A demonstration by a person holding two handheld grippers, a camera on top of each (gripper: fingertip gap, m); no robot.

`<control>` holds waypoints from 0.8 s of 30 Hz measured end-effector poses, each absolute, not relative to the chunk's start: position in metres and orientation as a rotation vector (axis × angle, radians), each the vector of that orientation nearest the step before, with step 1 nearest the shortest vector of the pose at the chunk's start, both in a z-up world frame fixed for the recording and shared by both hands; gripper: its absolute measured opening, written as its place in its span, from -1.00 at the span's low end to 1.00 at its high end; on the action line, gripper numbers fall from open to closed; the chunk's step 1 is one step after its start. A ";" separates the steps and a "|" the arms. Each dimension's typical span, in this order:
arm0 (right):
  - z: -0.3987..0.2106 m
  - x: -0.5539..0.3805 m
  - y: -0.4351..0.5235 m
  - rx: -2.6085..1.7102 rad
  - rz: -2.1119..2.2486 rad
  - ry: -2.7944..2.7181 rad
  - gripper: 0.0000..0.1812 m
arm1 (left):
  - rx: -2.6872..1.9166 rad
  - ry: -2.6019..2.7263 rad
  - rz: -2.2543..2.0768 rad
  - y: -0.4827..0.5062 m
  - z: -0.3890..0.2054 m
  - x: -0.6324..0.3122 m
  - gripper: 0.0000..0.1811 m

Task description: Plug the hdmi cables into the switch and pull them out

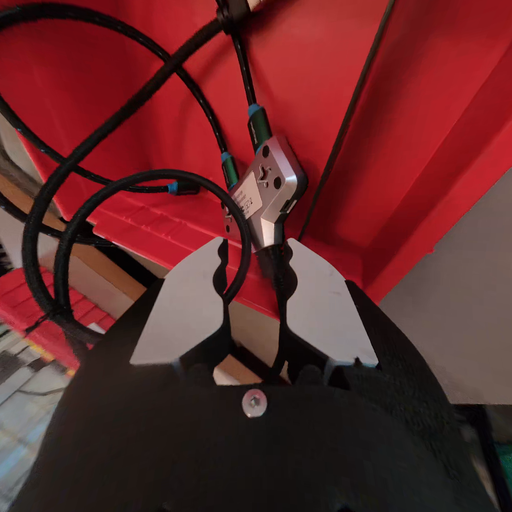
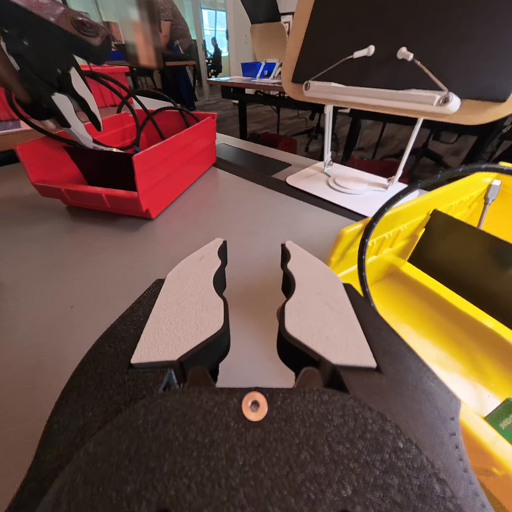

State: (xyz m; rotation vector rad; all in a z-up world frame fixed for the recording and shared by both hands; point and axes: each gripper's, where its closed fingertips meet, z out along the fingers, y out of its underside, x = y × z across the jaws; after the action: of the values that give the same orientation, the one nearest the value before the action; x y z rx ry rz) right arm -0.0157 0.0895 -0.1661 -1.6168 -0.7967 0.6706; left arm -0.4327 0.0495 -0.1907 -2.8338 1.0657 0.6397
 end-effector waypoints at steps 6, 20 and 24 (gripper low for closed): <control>-0.183 -0.020 0.069 -1.577 0.737 -0.905 -0.60 | -2.801 1.304 0.851 0.044 -0.189 -0.437 -0.59; -0.200 -0.047 0.019 -1.488 0.896 -1.229 -0.50 | -2.885 1.527 1.039 0.027 -0.201 -0.448 -0.51; -0.202 -0.046 0.019 -1.494 0.896 -1.230 -0.50 | -2.858 1.576 1.052 0.026 -0.199 -0.447 -0.55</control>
State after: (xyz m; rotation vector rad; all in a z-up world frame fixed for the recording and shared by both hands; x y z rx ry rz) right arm -0.0463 0.0194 -0.2018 -1.4943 -1.2301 0.8960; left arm -0.4468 0.0264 -0.1990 -2.8575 1.5758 1.0520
